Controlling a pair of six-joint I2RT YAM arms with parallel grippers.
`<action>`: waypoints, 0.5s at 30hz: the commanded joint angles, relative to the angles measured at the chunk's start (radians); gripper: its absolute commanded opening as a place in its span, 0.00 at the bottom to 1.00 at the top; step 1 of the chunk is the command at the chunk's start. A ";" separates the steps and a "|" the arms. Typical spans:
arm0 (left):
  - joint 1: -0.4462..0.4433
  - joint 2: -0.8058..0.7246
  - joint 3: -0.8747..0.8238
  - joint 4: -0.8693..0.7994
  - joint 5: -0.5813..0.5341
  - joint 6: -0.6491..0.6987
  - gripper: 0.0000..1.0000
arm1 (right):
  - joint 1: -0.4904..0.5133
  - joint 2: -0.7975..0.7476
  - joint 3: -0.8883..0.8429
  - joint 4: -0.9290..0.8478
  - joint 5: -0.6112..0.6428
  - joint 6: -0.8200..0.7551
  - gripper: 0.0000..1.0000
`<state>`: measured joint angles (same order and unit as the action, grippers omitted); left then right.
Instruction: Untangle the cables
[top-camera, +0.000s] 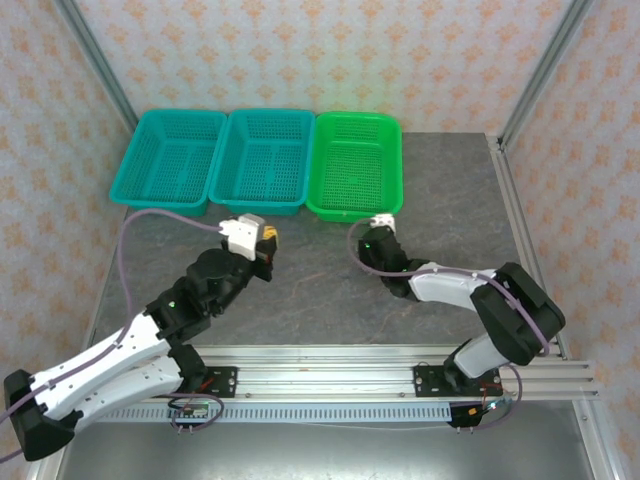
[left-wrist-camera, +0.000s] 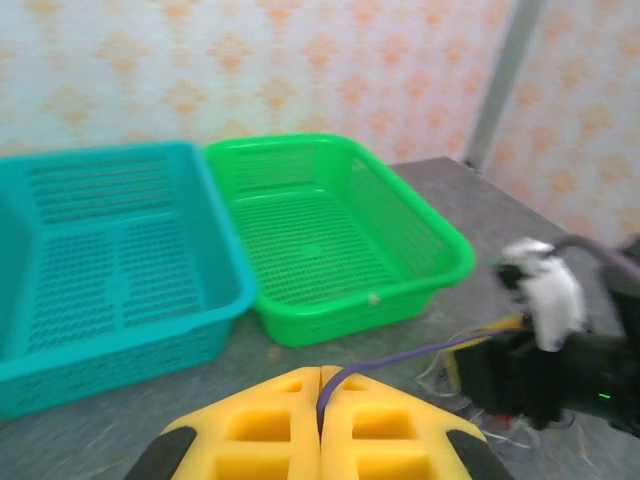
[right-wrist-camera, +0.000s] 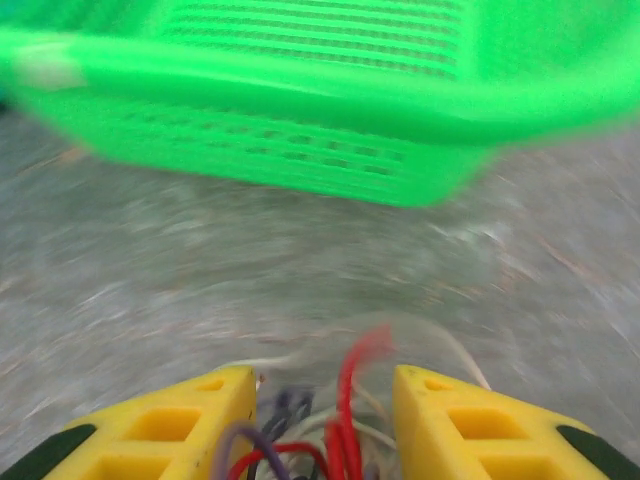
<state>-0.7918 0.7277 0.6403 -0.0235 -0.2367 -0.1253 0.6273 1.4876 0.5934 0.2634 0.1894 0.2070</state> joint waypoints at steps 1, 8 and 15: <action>0.088 -0.084 0.027 -0.130 -0.161 -0.135 0.00 | -0.119 -0.054 -0.120 -0.020 0.022 0.310 0.38; 0.168 -0.071 -0.082 -0.078 0.039 -0.190 0.00 | -0.160 -0.150 -0.133 0.005 -0.157 0.207 0.00; 0.167 0.039 -0.208 0.068 0.188 -0.228 0.00 | -0.160 -0.297 -0.063 -0.032 -0.350 0.098 0.00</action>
<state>-0.6331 0.7425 0.4786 -0.0505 -0.0826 -0.3172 0.4736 1.2583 0.4801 0.2668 -0.0700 0.3618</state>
